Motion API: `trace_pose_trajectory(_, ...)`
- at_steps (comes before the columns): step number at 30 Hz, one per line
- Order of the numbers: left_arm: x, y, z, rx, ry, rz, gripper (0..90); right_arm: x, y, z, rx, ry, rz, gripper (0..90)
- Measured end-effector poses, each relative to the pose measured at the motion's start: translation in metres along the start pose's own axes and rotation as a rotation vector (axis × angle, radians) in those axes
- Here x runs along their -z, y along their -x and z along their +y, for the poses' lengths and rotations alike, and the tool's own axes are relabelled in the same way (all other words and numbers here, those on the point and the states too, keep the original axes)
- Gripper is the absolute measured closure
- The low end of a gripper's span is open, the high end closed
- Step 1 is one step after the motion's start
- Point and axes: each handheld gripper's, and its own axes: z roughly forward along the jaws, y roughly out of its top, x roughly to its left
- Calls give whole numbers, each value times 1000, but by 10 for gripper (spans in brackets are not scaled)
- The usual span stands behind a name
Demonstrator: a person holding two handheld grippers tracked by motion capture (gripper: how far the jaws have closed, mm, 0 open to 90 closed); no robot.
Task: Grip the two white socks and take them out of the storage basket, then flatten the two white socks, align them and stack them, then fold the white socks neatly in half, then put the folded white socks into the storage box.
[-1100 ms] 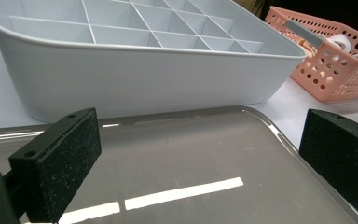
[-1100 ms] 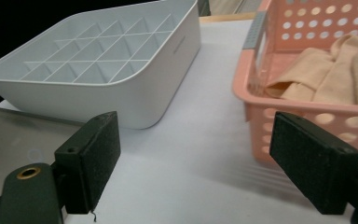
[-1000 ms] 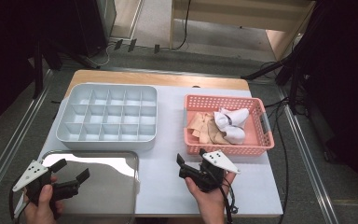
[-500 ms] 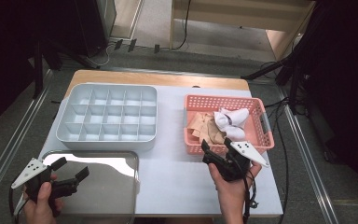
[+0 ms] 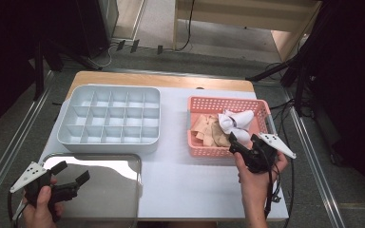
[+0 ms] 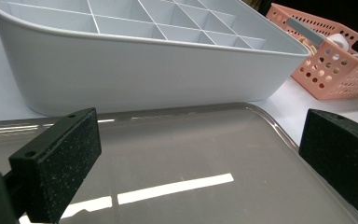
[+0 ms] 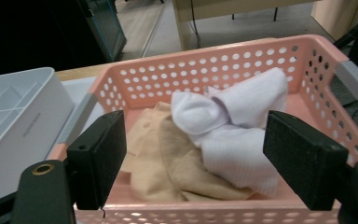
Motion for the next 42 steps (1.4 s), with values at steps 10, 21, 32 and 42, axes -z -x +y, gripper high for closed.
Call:
trace_pose_trajectory(10, 0, 0, -2, 2, -9, -3, 0, -25, 27, 24, -7, -30, -67, 236)
trace_pose_trajectory(21, 0, 0, -2, 4, -8, -9, 0, -57, 52, 35, -55, -97, -115, 280)
trace_pose_trajectory(32, 0, -1, -2, 9, -6, -14, 0, -82, 63, 41, -90, -153, -110, 365)
trace_pose_trajectory(42, -1, 0, -2, 6, -8, -13, 0, -107, 56, 47, -103, -211, -125, 317)
